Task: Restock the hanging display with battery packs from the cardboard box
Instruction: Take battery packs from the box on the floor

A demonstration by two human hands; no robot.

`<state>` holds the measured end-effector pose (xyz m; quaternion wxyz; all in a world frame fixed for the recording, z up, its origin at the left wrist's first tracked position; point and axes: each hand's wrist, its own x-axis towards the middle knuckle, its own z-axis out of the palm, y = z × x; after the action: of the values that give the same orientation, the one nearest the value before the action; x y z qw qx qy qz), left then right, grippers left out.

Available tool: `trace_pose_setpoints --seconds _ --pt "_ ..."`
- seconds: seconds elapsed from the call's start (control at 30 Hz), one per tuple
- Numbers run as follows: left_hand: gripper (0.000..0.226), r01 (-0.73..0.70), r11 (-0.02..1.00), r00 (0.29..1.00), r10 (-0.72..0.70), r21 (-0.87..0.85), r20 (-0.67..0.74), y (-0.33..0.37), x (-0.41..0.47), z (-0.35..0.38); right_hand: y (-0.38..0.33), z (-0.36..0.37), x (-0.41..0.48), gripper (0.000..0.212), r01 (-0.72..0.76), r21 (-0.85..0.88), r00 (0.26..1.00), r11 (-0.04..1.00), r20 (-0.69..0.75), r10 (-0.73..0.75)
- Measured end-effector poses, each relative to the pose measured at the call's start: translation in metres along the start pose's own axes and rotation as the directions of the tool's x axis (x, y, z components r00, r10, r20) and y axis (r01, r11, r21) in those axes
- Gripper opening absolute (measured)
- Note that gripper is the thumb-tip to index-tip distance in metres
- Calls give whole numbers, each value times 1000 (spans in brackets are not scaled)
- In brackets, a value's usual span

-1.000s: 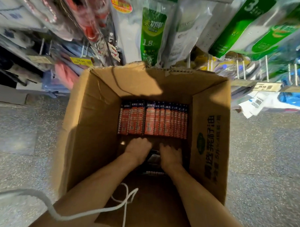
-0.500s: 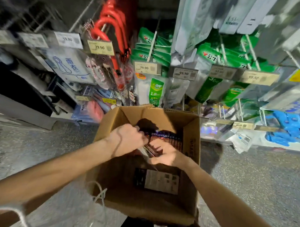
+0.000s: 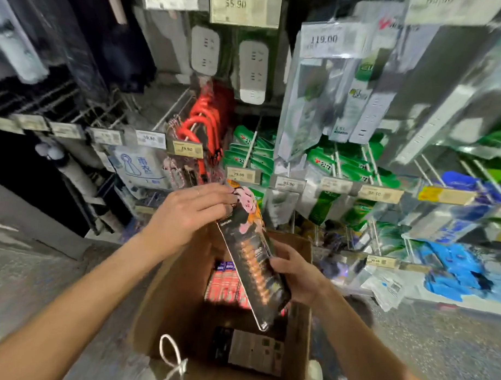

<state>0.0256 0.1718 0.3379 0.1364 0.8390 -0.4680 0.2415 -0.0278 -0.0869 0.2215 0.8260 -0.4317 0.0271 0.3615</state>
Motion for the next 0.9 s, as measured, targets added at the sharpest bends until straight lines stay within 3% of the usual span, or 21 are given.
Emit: trace_pose_setpoints --seconds 0.07,0.1,0.13,0.17,0.2,0.23,0.27,0.33,0.43,0.6,0.8,0.9 --pt "19 226 969 971 -232 -100 -60 10 -9 17 2 6 -8 93 66 22 991 998 -120 -63" --pt "29 395 898 904 -417 -197 -91 20 -15 28 4 11 -12 81 104 17 982 994 -158 -100" --pt "35 572 736 762 -640 -361 -97 33 -20 37 7 15 -16 69 142 -2 971 990 -191 -140" --pt "37 683 463 541 -840 -565 -34 47 -22 44 9 20 -20 60 169 -15 957 986 -237 -168" --pt "35 684 149 328 -937 -714 119 62 -23 50 13 20 -22 54 189 -28 937 982 -293 -189" --pt "31 643 -100 190 -939 -759 285 76 -25 59 17 24 -24 49 206 -34 917 978 -341 -205" --pt "27 623 -235 146 -902 -746 406 88 -27 67 22 25 -23 46 221 -43 895 974 -389 -220" --pt "27 694 -250 216 -822 -675 527 109 -33 80 28 28 -23 45 236 -79 845 968 -475 -245" --pt "46 691 -271 302 -734 -670 609 127 -30 85 31 30 -23 43 213 -191 778 958 -561 -285" --pt "49 674 -334 272 -717 -659 642 131 -32 88 33 27 -31 36 194 -216 753 957 -593 -286" --pt "49 704 -332 214 -744 -628 633 139 -40 90 36 26 -39 26 217 -230 740 949 -595 -313" --pt "45 672 -327 242 -752 -665 614 139 -37 93 33 22 -41 23 213 -279 712 936 -612 -344"
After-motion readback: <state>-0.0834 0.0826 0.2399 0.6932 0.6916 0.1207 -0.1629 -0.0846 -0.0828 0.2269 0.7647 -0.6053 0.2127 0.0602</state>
